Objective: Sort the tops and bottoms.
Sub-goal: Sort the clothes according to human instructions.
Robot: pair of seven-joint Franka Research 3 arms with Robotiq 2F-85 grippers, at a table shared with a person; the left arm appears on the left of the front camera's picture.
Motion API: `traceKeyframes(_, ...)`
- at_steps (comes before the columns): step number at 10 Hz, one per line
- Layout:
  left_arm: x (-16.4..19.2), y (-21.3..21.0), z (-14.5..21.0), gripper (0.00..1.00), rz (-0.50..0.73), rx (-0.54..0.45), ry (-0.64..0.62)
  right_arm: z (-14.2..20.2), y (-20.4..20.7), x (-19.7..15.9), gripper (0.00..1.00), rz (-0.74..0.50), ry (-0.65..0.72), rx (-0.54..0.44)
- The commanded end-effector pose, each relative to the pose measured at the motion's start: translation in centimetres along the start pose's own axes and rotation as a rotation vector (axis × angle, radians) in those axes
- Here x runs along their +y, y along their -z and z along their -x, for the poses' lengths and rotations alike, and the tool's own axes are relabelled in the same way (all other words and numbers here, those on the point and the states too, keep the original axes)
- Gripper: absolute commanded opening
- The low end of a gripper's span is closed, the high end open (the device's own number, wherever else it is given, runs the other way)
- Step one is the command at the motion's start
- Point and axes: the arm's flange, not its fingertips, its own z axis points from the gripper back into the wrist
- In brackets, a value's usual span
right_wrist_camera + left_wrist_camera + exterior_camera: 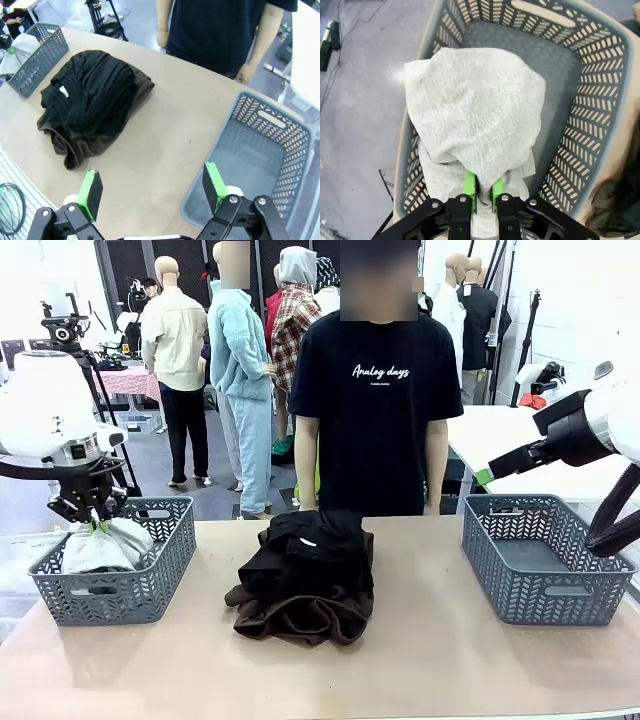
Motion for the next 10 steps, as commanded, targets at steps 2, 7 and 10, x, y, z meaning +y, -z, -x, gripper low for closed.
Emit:
traceKeyframes(2,-0.2,-2.1,-0.5,0.78,0.013,-0.082,-0.03,0.0,0.2,0.0,1.0,-0.013,0.013,-0.006)
traceKeyframes(7,-1.5,-6.9,-0.6,1.0,0.072,-0.203,0.012,0.0,0.2,0.0,1.0,-0.013,0.013,-0.006)
traceKeyframes(10,-1.8,-7.2,-0.6,1.0,0.063,-0.187,0.026,0.0,0.2,0.0,1.0,-0.013,0.013,-0.006)
